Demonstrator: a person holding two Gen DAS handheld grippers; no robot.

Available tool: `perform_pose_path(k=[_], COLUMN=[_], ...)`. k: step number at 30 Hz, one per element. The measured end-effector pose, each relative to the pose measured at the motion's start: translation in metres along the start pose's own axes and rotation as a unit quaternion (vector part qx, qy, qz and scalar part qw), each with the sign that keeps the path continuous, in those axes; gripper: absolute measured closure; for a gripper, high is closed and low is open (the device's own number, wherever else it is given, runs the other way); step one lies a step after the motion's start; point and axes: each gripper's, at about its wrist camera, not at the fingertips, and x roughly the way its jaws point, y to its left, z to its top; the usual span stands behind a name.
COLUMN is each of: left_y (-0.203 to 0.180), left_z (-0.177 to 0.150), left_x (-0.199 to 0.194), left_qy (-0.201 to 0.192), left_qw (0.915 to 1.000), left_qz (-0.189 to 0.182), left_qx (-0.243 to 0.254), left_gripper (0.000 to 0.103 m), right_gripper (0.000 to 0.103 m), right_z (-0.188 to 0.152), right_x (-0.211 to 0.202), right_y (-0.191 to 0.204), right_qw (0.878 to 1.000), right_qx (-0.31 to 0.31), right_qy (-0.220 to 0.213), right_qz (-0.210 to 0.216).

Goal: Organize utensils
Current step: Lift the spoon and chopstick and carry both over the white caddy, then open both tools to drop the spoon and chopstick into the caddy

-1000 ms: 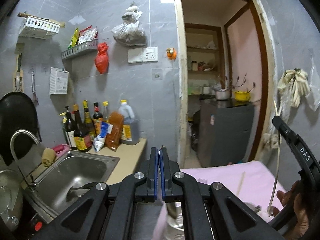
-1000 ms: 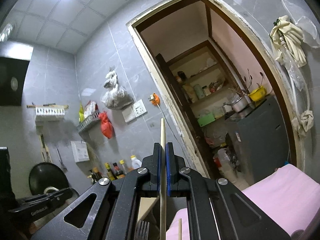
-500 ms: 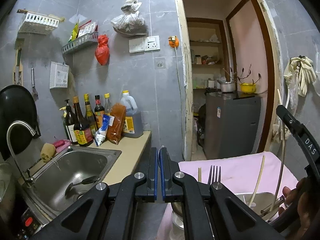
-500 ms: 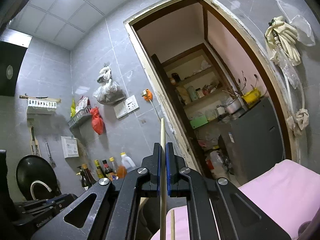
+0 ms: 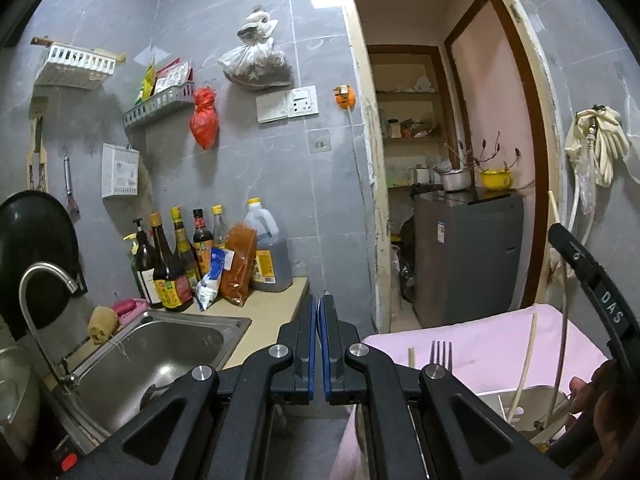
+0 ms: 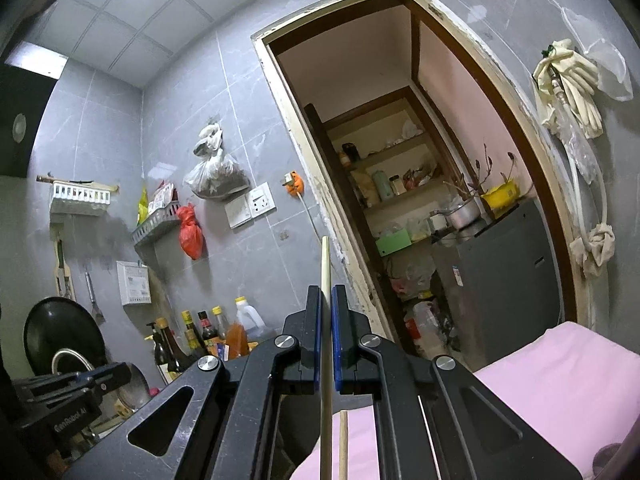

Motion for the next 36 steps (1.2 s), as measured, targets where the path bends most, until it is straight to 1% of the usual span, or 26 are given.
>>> perform_pose_path(k=[4,9,12,14,17,20,22,25,30,31,33,34,35,36], left_y=[-0.009,-0.023,-0.027,-0.026,-0.018,-0.009,-0.006,-0.003,-0.004,-0.004,-0.003,-0.003,-0.003,-0.003], left_z=[-0.001,-0.005,-0.007,-0.008,-0.01,-0.012,-0.013,-0.016,-0.018,-0.019,-0.02,-0.02,-0.02,-0.02], left_x=[-0.002,-0.007,-0.008,-0.007,-0.003,0.001,0.003,0.004,0.004,0.004,0.006,0.006,0.006,0.006], left_qy=[-0.005,-0.019,-0.014,-0.006,0.019,0.038,0.047,0.057,0.068,0.073,0.081,0.086,0.089,0.092], left_qw=[0.9999,0.9986,0.9982,0.9985,0.9989,0.998,0.9971,0.9952,0.993,0.9918,0.9897,0.9883,0.9872,0.9864], left_qz=[-0.009,-0.005,-0.009,-0.015,-0.036,-0.049,-0.056,-0.071,-0.085,-0.092,-0.102,-0.109,-0.114,-0.118], left_qx=[0.012,0.048,0.058,0.053,0.022,-0.011,-0.024,-0.037,-0.046,-0.05,-0.058,-0.064,-0.067,-0.069], left_gripper=[0.1,0.1,0.1,0.1,0.099,0.098,0.098,0.097,0.097,0.097,0.096,0.096,0.095,0.092], right_gripper=[0.099,0.099,0.099,0.099,0.098,0.098,0.098,0.098,0.098,0.096,0.082,0.071,0.069,0.069], right_z=[-0.001,-0.003,-0.005,-0.005,-0.006,-0.006,-0.006,-0.006,-0.005,-0.003,0.0,0.002,0.004,0.006], right_x=[-0.001,-0.002,-0.002,-0.002,-0.003,-0.004,-0.005,-0.007,-0.014,-0.016,-0.018,-0.021,-0.023,-0.025], right_y=[-0.001,-0.002,-0.004,-0.005,-0.007,-0.01,-0.011,-0.012,-0.014,-0.015,-0.015,-0.016,-0.018,-0.019], right_qw=[1.0,1.0,1.0,1.0,1.0,0.999,0.999,0.999,0.998,0.998,0.998,0.997,0.997,0.997], right_qx=[-0.004,0.001,0.006,0.004,0.002,0.002,0.001,-0.001,-0.004,-0.005,-0.008,-0.007,-0.006,-0.006], right_qy=[0.001,0.004,0.01,0.014,0.021,0.029,0.034,0.041,0.055,0.058,0.065,0.066,0.067,0.069], right_qz=[0.002,0.011,0.015,0.014,0.016,0.016,0.016,0.017,0.022,0.023,0.023,0.024,0.024,0.024])
